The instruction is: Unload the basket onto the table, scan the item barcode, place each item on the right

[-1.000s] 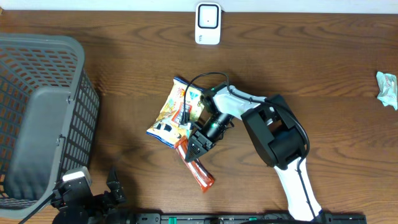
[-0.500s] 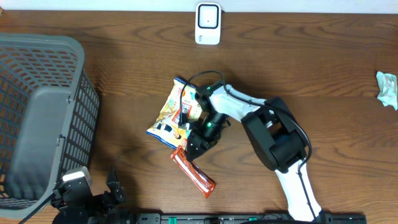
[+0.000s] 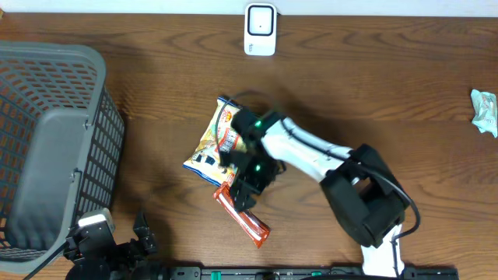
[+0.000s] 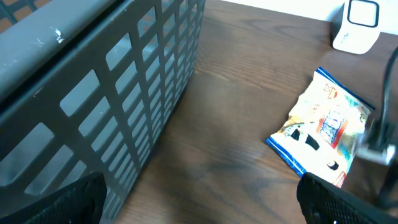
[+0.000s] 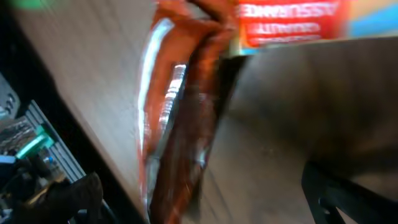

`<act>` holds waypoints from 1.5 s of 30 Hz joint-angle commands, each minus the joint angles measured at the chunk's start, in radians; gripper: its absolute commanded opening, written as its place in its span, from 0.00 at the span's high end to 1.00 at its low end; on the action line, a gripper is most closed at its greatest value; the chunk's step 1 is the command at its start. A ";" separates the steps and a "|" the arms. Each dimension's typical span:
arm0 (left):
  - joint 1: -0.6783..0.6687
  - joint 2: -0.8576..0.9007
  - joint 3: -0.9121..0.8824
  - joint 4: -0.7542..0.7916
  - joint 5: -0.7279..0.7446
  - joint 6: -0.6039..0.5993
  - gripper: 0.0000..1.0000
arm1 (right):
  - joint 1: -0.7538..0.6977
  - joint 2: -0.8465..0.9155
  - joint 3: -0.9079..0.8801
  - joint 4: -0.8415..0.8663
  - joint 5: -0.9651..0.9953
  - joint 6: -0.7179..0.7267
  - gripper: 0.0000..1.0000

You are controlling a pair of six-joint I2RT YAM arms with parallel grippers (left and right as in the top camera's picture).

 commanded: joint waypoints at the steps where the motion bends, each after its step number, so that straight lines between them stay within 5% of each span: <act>1: 0.003 -0.002 0.005 0.002 -0.003 -0.009 0.02 | 0.023 0.009 -0.043 0.020 0.000 0.035 0.01; 13: 0.003 -0.002 0.005 0.002 -0.003 -0.009 0.02 | 0.126 0.011 -0.085 0.076 0.057 0.126 0.01; 19: 0.003 -0.002 0.005 0.002 -0.003 -0.009 0.02 | 0.146 0.068 -0.091 0.063 0.092 0.147 0.18; 24: 0.003 -0.002 0.005 0.002 -0.003 -0.009 0.02 | 0.146 0.154 -0.091 0.031 0.091 0.147 0.50; 29: 0.003 -0.002 0.005 0.002 -0.003 -0.009 0.02 | 0.143 0.183 -0.089 0.023 0.051 0.146 0.99; 39: 0.003 -0.002 0.005 0.002 -0.003 -0.009 0.02 | 0.087 0.142 0.010 -0.027 -0.019 0.174 0.99; 45: 0.003 -0.002 0.005 0.002 -0.003 -0.009 0.02 | 0.026 -0.043 0.056 -0.002 0.240 0.229 0.99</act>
